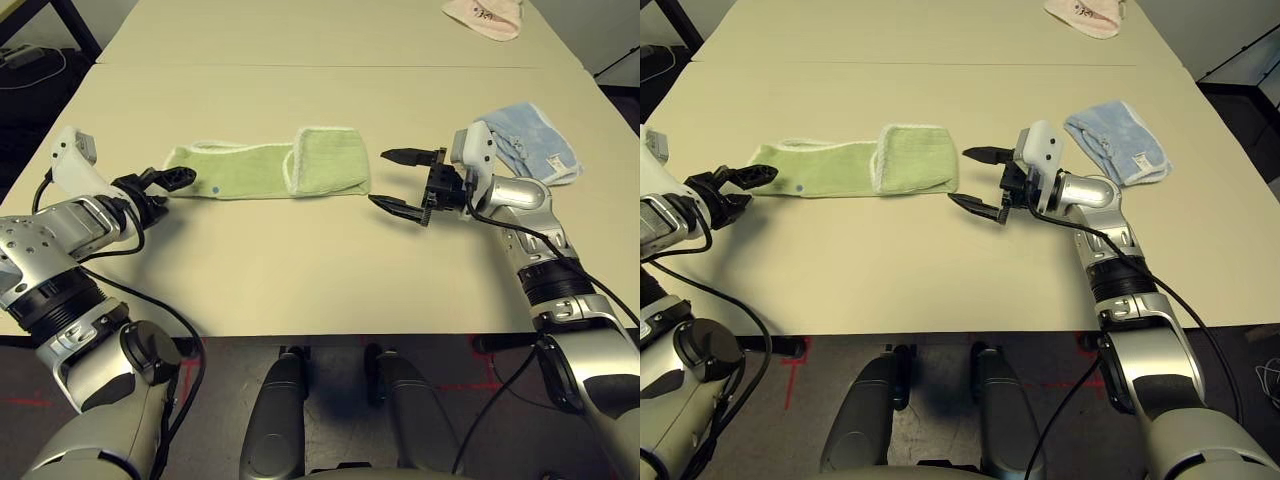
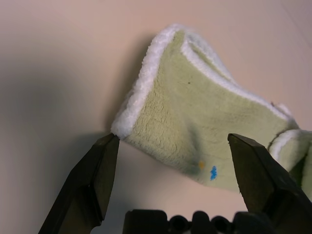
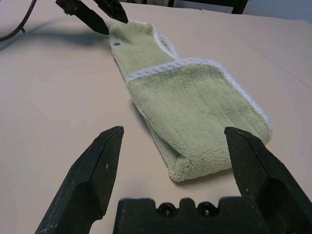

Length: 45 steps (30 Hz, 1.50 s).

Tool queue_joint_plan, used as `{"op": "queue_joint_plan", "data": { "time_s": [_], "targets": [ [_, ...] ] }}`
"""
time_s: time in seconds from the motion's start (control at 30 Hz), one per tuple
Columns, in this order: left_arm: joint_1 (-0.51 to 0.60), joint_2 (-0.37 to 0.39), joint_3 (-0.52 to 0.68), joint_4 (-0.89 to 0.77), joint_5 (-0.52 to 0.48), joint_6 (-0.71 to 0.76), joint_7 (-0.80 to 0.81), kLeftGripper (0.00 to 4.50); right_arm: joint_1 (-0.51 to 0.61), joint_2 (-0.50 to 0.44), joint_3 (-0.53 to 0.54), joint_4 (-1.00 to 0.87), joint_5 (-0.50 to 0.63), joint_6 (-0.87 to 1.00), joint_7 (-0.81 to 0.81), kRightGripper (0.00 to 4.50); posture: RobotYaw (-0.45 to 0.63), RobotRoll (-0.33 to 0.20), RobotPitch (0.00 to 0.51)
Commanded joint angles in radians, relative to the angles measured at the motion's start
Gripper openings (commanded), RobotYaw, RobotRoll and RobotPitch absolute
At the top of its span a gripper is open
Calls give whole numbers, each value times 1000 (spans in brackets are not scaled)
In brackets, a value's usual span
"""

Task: Fold the towel and set it aside.

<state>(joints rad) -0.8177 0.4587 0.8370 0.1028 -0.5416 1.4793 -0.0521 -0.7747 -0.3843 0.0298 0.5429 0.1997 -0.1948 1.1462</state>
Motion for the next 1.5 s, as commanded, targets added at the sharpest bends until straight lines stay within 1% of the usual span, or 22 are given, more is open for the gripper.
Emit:
{"op": "queue_joint_plan", "data": {
  "time_s": [0.03,0.4,0.57,0.7,0.9,1.0,1.07,1.1,1.13,1.17,1.23,1.33,1.4,1.43,1.47,1.5],
  "targets": [
    [-14,-14,9,31,13,-6,14,4500,5,-8,7,-5,3,5,1,4478,80,0,223],
    [-10,-5,-38,86,27,-71,25,4500,11,-9,5,-19,5,10,-3,4478,75,0,224],
    [-11,-4,-35,99,30,-111,39,4500,12,-6,6,-22,5,14,-6,4478,71,0,221],
    [-13,-8,-24,97,50,-163,87,4500,14,-6,7,-25,5,15,-6,4478,71,0,219],
    [-12,-2,-15,100,45,-188,116,4500,10,-4,9,-21,4,12,-6,4478,74,0,216],
    [-13,0,-12,98,37,-186,122,3903,7,-4,9,-17,3,11,-6,4500,75,0,214],
    [-16,-1,-6,96,28,-179,124,3219,5,-3,9,-15,2,9,-6,4500,76,0,214],
    [-17,-2,-3,95,22,-168,121,2755,4,-3,10,-13,1,8,-6,4500,76,0,213],
    [-20,-3,2,94,14,-155,118,2410,3,-3,10,-12,1,8,-6,4500,76,0,213],
    [-22,-5,6,91,7,-139,115,1935,2,-3,10,-10,0,7,-7,4500,75,0,213],
    [-24,-7,10,88,1,-121,114,1264,1,-3,10,-9,0,6,-7,4500,75,0,213],
    [-20,-7,7,83,-1,-102,112,53,-2,-3,9,-6,-1,5,-7,4500,73,0,212],
    [-16,-6,3,80,-2,-85,106,18,-1,-4,9,-7,-1,5,-7,4500,73,0,212],
    [-14,-6,2,79,-1,-82,105,543,-1,-4,9,-8,-1,5,-8,4500,73,0,212],
    [-14,-6,4,79,1,-83,106,798,0,-5,9,-9,-1,5,-8,4500,73,0,212],
    [-14,-5,4,81,2,-84,105,1179,1,-5,9,-10,0,6,-8,4500,73,0,212]
  ]
}}
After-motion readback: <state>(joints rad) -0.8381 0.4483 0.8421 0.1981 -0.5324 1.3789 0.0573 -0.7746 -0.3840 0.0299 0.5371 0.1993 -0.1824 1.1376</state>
